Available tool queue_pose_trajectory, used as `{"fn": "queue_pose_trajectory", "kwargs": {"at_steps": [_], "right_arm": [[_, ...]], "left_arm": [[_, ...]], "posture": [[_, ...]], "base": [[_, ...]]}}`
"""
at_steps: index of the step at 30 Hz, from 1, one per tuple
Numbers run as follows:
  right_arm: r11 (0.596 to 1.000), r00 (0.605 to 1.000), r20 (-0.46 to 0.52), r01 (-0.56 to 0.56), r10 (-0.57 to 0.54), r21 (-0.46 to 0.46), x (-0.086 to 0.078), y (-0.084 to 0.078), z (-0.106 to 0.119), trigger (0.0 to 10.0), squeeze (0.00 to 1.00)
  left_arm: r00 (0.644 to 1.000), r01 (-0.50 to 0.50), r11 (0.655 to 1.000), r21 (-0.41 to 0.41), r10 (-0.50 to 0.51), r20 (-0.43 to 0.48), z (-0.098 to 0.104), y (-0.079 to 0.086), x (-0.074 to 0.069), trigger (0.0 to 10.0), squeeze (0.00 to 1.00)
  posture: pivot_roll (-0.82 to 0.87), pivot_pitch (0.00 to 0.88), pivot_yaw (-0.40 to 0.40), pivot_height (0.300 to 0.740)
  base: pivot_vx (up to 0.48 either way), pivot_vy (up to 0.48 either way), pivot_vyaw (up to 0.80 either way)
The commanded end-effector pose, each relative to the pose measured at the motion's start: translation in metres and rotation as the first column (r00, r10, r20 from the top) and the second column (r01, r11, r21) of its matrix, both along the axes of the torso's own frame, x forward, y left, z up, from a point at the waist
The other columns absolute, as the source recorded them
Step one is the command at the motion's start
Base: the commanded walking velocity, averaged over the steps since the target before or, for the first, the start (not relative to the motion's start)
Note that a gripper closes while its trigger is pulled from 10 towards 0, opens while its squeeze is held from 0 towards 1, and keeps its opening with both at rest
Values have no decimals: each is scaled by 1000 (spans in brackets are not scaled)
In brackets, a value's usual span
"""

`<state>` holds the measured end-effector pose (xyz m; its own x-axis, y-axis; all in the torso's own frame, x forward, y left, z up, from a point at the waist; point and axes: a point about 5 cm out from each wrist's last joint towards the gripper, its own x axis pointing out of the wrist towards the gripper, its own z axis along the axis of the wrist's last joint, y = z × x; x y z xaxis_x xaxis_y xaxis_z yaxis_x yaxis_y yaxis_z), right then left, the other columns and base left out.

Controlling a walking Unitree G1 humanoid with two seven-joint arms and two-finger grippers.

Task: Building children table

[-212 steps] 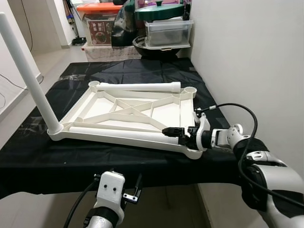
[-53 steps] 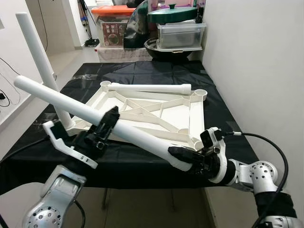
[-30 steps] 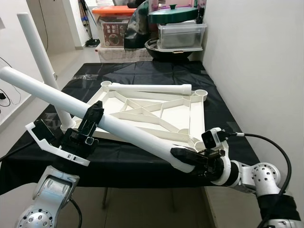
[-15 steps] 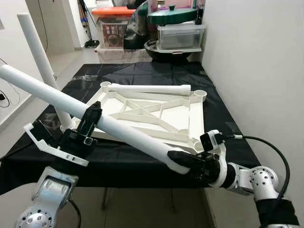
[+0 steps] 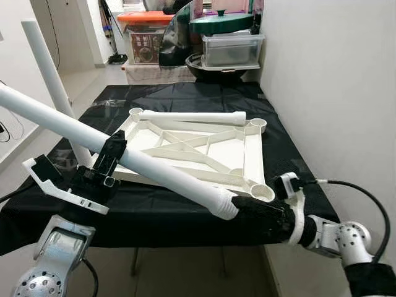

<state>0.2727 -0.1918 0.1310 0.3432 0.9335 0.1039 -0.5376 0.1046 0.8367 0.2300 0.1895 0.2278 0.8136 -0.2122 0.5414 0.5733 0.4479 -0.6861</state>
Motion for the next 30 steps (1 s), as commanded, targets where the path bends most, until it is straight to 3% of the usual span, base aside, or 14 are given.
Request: {"fn": "queue_pose_trajectory", "kwargs": {"at_steps": [1,3,4,5,13,14,15,17,19,20,21,23,25,30], "right_arm": [[999,1000,3,16,-16,-32,1,-1,-4,10000,1000],[991,996,37,85,-82,-108,8,-8,-5,10000,1000],[982,991,62,123,-115,-144,12,-13,-6,10000,0],[969,984,83,170,-157,-178,18,-18,-6,10000,0],[906,924,237,354,-300,-232,41,-29,8,10000,0],[860,886,306,431,-348,-271,53,-26,15,10000,0],[860,886,306,431,-348,-271,53,-26,15,10000,0],[792,803,443,545,-399,-275,70,-14,31,10000,0],[792,803,443,545,-399,-275,70,-14,31,10000,0],[752,763,506,591,-403,-292,76,-5,36,10000,0],[746,738,555,602,-383,-285,77,6,40,10000,0],[741,723,588,606,-362,-288,77,15,41,10000,0],[770,716,625,576,-312,-275,74,34,43,10000,0],[787,707,646,559,-287,-262,72,49,42,10000,0]], "left_arm": [[1000,-22,1000,-3,22,3,2,5,2,0,0],[999,-37,999,7,37,-2,2,7,3,510,0],[999,-39,999,19,39,-6,3,7,4,6471,0],[999,-43,999,29,43,-10,3,8,5,10000,0],[999,-24,993,111,27,-21,4,9,10,10000,0],[1000,2,984,180,1,-15,7,8,13,10000,0],[1000,2,984,180,1,-15,7,8,13,10000,0],[999,49,945,325,-50,-7,12,5,19,10000,0],[999,49,945,325,-50,-7,12,5,19,10000,0],[999,50,912,408,-52,-7,15,4,24,10000,0],[999,34,877,480,-35,-8,16,4,28,10000,0],[1000,12,848,530,-13,-2,17,4,32,10000,0],[999,-34,808,588,35,11,19,5,39,10000,0],[998,-56,794,605,57,17,22,3,45,10000,0]], "posture": [[-45,0,6,740],[-45,0,6,740],[-46,0,3,740],[-46,0,2,740],[-43,0,3,740],[-44,0,8,740],[-44,0,8,740],[-45,0,11,740],[-45,0,11,740],[-45,0,12,740],[-42,0,14,740],[-42,0,14,740],[-38,0,17,740],[-38,0,17,740]], "base": [[0,0,0],[0,0,0],[0,0,0],[0,0,0],[0,0,0],[0,0,0],[0,0,0],[0,0,0],[0,0,0],[0,0,0],[0,0,-750],[0,0,-750],[0,0,-750],[0,0,-750]]}}
